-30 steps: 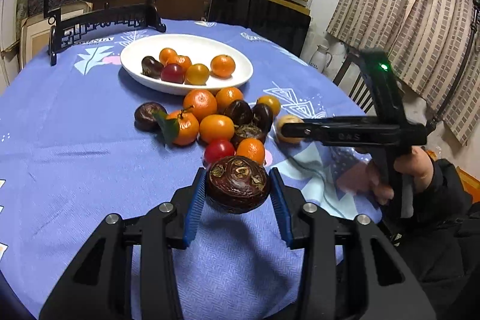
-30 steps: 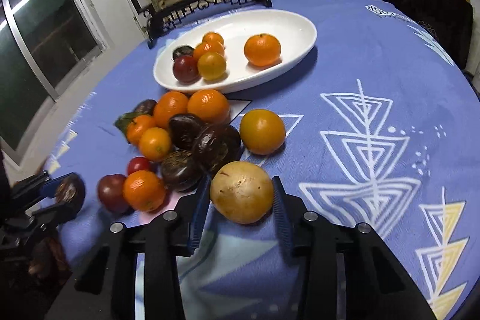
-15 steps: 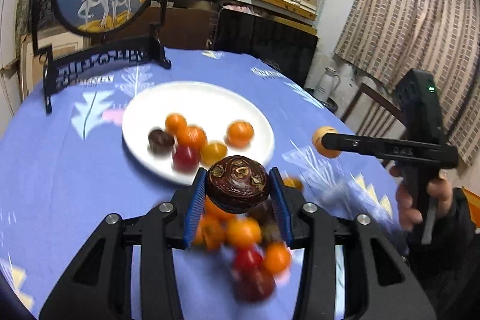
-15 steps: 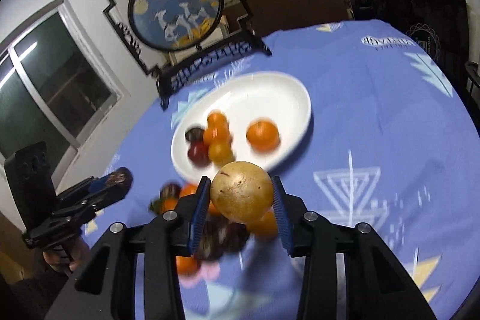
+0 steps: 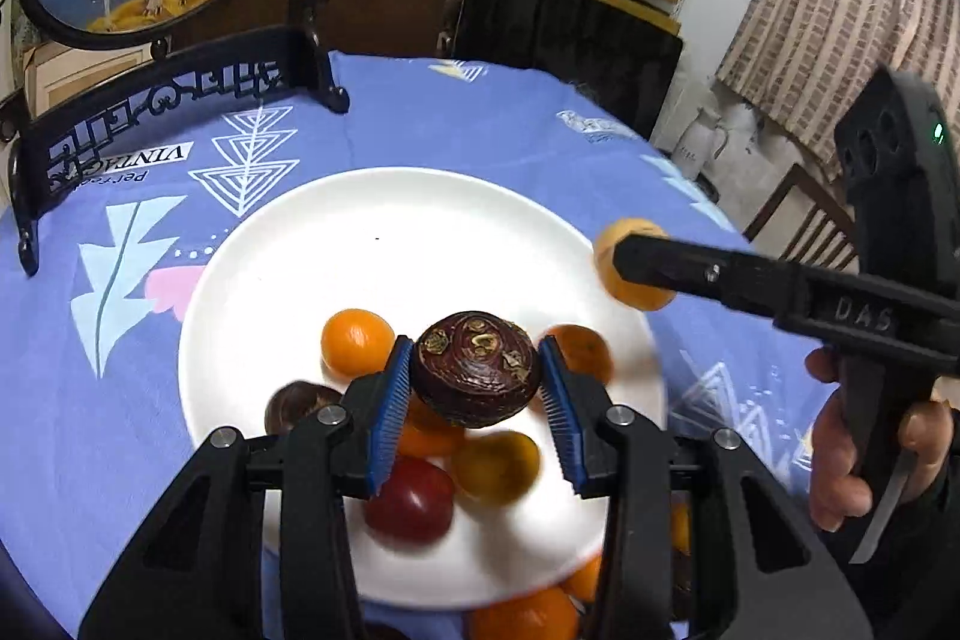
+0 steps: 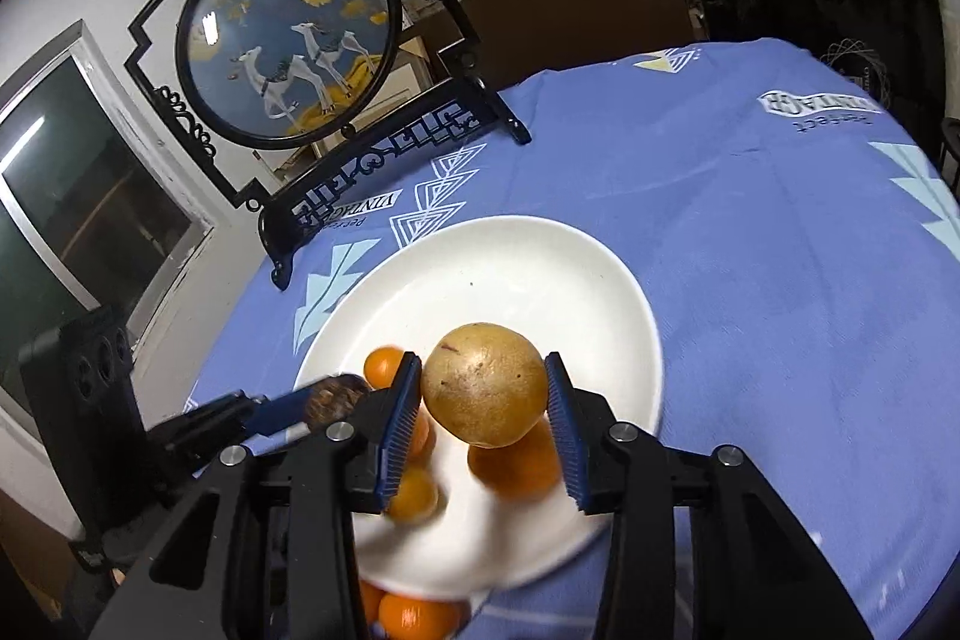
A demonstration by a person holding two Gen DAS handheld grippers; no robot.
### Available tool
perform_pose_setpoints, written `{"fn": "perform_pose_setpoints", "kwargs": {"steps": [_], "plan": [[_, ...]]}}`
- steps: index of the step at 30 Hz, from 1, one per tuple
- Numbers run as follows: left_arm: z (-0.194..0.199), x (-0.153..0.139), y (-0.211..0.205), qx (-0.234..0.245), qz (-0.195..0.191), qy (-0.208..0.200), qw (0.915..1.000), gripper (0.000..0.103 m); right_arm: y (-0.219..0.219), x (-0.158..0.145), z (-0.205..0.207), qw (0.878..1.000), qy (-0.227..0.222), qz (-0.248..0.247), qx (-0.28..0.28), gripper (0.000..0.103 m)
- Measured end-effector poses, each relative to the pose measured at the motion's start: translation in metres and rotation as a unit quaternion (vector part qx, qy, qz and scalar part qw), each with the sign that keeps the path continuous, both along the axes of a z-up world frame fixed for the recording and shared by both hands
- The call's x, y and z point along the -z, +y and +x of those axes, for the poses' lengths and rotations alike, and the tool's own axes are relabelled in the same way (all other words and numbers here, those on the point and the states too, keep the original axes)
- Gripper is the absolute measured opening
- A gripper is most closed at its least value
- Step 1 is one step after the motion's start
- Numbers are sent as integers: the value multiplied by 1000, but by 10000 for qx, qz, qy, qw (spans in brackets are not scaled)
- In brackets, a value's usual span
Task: Organize fruits
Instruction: 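Lower both fruits onto the white plate and open both grippers, then grasp a red plum with the left gripper while the right gripper grasps an orange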
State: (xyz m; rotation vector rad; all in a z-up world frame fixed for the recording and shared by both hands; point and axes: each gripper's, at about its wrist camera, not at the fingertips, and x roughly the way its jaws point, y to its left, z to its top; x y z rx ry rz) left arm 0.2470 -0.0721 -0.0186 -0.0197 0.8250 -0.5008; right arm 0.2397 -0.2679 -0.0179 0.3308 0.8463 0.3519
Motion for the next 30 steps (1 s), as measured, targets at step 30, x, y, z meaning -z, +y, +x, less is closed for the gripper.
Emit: {"fn": "perform_pose_setpoints", "kwargs": {"steps": [30], "plan": [[-224, 54, 30, 923, 336, 67, 9951, 37, -22, 23, -181, 9982, -104, -567, -182, 58]]}}
